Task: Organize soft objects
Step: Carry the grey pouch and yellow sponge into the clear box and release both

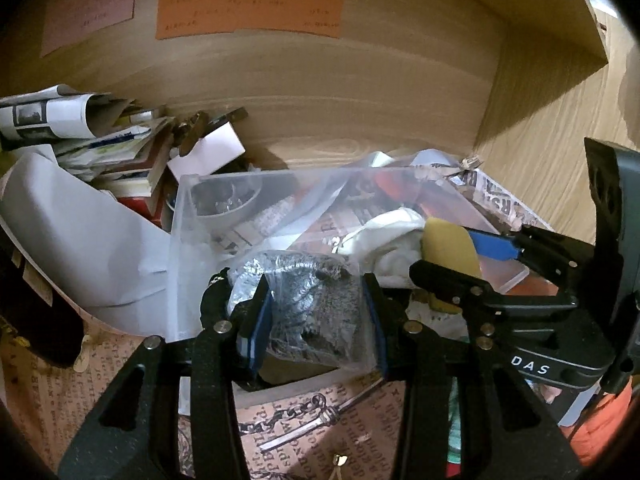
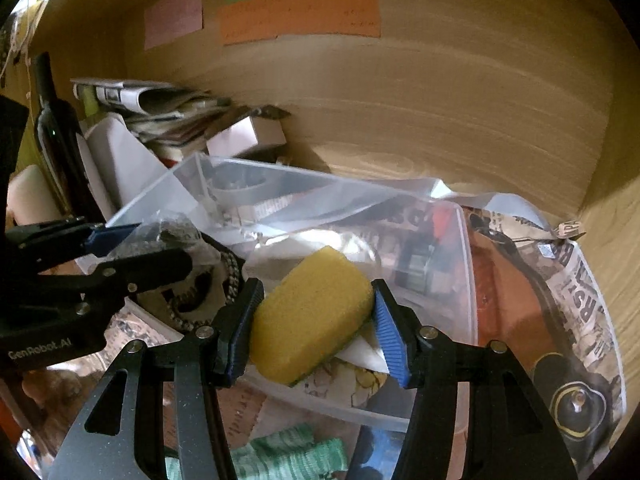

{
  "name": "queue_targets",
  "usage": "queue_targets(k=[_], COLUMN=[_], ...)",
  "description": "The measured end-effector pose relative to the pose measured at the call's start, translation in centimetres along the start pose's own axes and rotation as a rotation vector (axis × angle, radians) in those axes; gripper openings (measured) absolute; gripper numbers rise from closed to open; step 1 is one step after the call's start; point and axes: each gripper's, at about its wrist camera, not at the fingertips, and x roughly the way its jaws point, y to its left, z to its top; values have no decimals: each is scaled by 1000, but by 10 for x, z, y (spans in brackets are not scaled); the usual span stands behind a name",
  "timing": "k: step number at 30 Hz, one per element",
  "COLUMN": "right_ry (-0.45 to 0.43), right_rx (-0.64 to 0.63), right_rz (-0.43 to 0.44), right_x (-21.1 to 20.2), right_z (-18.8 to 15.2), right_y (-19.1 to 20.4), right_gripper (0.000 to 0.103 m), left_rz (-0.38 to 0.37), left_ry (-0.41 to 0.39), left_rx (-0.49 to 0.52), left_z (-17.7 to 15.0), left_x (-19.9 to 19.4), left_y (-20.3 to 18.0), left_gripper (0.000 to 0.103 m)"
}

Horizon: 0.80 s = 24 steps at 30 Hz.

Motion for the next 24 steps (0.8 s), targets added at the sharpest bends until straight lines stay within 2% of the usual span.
queue_targets(k=[3, 7, 14, 16, 21, 24], right_ry=[-3, -9, -51, -78, -129, -146], right_rx=[-9, -13, -32, -35, -36, -29], right_rz=[-8, -4, -13, -13, -9, 2], right_x=[-3, -10, -32, -42, -66, -78], right_z=[1, 1, 0, 2, 1, -5], right_y=[2, 3, 8, 10, 13, 14], right_gripper=[54, 62, 68, 73, 74, 83], left_rz=[-2, -7, -17, -17, -10, -12], left_ry=[7, -7, -52, -81, -138, -151], left_rx=[2, -4, -14, -13, -9, -10], left_z=[-2, -3, 0, 1, 1, -3], left_x=[-1, -9, -34, -47, -72, -82], left_y=[-1, -1, 0, 0, 0, 0], left_gripper=[48, 59, 61, 65, 73, 77])
